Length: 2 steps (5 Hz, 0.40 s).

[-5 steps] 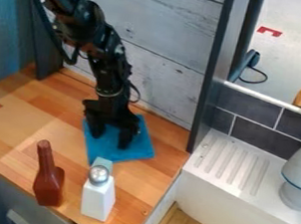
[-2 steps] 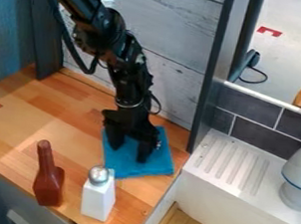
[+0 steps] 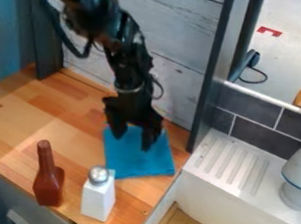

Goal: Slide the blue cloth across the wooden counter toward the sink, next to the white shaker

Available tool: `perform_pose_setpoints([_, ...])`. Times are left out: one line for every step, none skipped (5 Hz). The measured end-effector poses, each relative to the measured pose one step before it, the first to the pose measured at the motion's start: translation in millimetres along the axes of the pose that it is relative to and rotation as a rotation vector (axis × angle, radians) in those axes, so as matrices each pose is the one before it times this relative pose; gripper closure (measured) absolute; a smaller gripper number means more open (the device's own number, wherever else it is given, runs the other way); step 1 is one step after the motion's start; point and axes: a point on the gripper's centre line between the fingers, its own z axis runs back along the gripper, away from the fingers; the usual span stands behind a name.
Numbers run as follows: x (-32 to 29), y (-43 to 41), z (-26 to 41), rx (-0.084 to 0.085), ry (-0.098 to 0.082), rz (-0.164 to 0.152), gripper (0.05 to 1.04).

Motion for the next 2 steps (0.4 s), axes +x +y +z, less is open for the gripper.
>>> perform_pose_setpoints([-9.06, 9.99, 33.93, -0.0222, -0.0274, 0.0458, 0.082])
perform_pose_setpoints([-17.37, 7.09, 36.21, 0.0008, -0.007, 0.0124, 0.082])
